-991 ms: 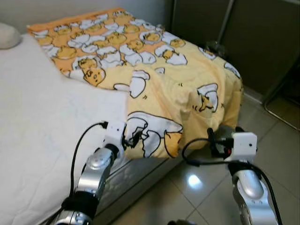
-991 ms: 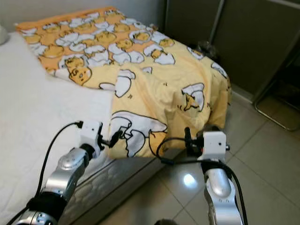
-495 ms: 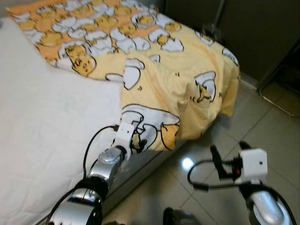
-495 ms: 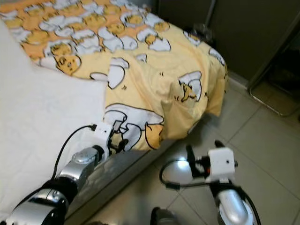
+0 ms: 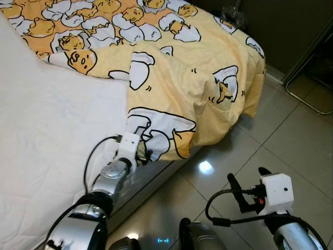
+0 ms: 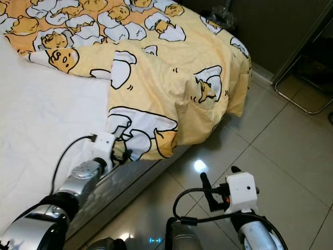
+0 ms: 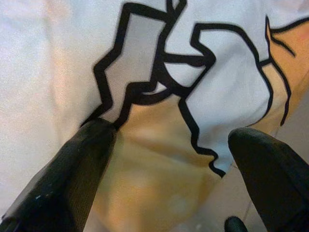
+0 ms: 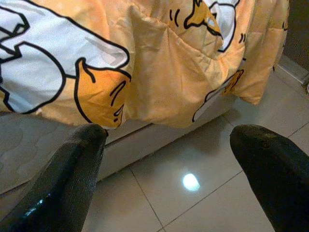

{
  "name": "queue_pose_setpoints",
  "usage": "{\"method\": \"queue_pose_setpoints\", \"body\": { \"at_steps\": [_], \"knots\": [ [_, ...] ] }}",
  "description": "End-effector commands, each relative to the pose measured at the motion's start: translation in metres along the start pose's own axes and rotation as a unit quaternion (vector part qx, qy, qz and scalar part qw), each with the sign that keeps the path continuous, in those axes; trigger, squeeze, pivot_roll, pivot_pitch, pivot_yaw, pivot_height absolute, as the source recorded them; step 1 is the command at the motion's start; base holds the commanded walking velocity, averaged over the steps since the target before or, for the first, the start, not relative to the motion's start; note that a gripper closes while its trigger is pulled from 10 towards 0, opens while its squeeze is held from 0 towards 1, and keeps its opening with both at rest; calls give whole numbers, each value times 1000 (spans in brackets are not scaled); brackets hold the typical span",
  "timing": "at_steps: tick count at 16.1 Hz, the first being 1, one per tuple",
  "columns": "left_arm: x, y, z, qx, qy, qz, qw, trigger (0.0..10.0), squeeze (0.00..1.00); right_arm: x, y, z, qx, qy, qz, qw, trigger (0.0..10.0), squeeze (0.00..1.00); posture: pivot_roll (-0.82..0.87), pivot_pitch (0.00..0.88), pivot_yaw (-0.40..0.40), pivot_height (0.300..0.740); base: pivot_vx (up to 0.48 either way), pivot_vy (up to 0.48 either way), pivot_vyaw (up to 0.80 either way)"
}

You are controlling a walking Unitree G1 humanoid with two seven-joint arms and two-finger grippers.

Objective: Clean up the room

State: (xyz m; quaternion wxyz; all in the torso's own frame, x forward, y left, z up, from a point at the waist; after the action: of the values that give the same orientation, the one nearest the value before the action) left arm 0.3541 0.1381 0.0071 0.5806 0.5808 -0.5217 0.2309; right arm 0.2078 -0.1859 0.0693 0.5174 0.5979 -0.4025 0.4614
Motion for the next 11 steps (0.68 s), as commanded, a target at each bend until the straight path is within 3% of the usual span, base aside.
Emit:
{"method": "queue_pose_setpoints", "body": {
  "at_steps": [1, 7, 11],
  "knots": [
    [-3, 6, 3, -9, 6, 19, 1000, 10000, 0, 2, 3, 1, -3, -4, -2, 1000, 10000, 0, -283, 202, 23, 740, 0, 0, 0],
    [9, 15, 4, -18, 26, 60, 998, 10000, 0, -8, -2, -6, 17, -8, -20, 1000, 10000, 0, -241, 168, 20, 740, 0, 0, 0],
    [-4, 13, -9, 18, 60, 26, 998, 10000, 0, -9, -6, -5, 23, -3, -21, 1000, 10000, 0, -244, 146, 14, 740, 0, 0, 0]
  ]
}}
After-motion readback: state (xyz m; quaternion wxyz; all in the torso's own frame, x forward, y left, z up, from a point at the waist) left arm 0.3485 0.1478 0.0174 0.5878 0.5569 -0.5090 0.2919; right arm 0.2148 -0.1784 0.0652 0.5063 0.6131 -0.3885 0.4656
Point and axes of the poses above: a point about 5 cm out from each wrist's last joint towards the gripper, its own y axis pointing back from the gripper into the wrist, its own x axis along the axis of the wrist's last joint, z = x × y, the point moved 4 cm from there along -y, pointing out of the wrist towards the gripper, and after that the axes turned 10 degrees about -y, right-handed, at the moved point
